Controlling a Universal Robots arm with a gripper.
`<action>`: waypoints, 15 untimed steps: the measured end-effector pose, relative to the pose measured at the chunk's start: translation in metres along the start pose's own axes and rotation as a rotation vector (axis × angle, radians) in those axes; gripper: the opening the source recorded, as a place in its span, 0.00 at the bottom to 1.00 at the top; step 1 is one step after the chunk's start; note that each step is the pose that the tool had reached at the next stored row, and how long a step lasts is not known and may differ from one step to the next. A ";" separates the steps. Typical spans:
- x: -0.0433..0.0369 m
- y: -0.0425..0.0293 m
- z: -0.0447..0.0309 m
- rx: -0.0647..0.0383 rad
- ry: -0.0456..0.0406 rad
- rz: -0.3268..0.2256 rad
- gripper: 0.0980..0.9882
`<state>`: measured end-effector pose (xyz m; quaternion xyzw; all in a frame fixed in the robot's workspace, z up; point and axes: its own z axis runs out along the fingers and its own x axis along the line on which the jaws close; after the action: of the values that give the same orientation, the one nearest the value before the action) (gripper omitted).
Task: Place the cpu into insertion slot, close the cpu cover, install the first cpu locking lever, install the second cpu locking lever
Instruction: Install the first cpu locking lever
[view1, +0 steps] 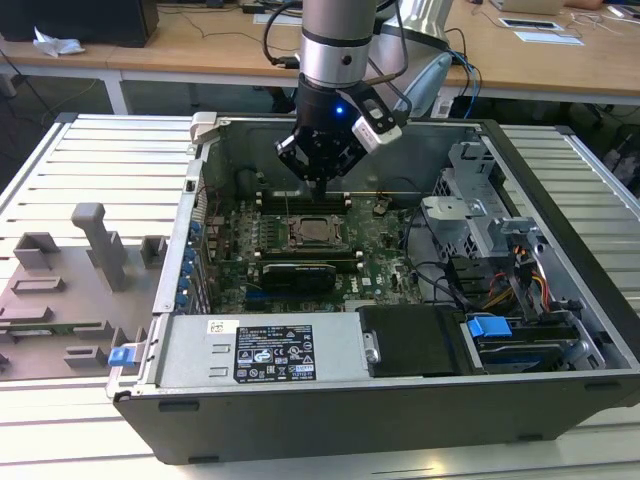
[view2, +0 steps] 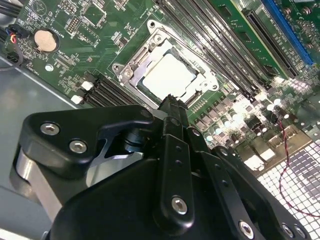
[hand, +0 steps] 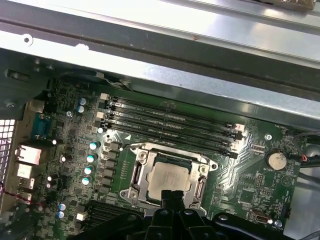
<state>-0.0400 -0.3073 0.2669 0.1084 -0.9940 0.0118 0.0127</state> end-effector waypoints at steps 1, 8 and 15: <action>-0.0001 0.0000 0.0001 0.002 0.0006 0.005 0.01; 0.0001 0.0000 0.0000 0.018 0.0071 0.098 0.01; 0.0013 0.0003 0.0001 0.017 0.0070 0.098 0.01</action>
<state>-0.0413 -0.3073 0.2668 0.0598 -0.9979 0.0215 0.0147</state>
